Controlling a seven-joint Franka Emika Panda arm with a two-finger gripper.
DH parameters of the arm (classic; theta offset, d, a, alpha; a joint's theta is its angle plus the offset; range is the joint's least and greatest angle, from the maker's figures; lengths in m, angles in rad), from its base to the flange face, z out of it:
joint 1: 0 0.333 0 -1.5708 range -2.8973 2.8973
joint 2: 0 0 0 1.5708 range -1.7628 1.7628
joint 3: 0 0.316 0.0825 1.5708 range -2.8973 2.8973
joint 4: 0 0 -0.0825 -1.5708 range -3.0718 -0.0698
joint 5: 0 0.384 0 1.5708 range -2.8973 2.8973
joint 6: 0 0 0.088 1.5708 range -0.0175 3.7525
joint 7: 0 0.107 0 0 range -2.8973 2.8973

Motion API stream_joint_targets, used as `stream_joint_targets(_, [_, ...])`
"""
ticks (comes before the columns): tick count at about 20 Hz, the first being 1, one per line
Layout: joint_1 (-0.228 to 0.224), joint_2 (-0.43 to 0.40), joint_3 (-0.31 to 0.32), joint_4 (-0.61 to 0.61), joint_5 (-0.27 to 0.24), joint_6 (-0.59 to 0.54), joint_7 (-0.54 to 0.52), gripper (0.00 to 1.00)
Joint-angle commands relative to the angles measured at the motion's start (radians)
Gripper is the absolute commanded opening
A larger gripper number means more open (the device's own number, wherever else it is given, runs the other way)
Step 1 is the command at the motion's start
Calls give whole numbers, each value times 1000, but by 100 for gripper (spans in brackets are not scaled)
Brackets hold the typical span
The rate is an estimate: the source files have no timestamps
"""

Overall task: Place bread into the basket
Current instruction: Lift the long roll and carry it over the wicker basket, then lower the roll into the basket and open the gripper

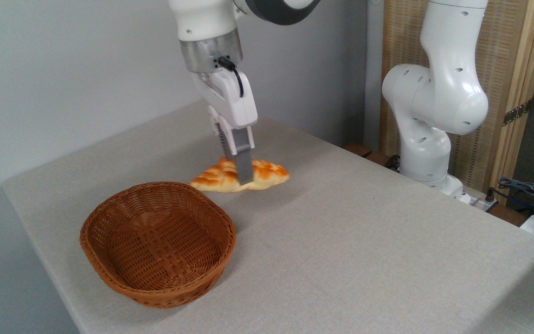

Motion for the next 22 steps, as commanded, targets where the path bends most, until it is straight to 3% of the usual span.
stream_joint_targets(1, [-13, 123, 8, 117, -32, 80, -86, 26])
stream_joint_targets(4, [-17, 165, 5, 117, -25, 232, -252, 27])
stream_joint_targets(9, [-17, 212, -1, 117, -15, 355, -317, 31])
stream_joint_targets(11, [-17, 222, -3, 112, 17, 361, -310, 46])
stream_joint_targets(12, [-22, 231, -6, 111, 41, 361, -308, 63])
stream_joint_targets(16, [-47, 284, -23, 106, 118, 362, -313, 85])
stream_joint_targets(17, [-47, 285, -21, 99, 118, 362, -314, 97])
stream_joint_targets(22, [-45, 285, -21, 91, 118, 362, -309, 100])
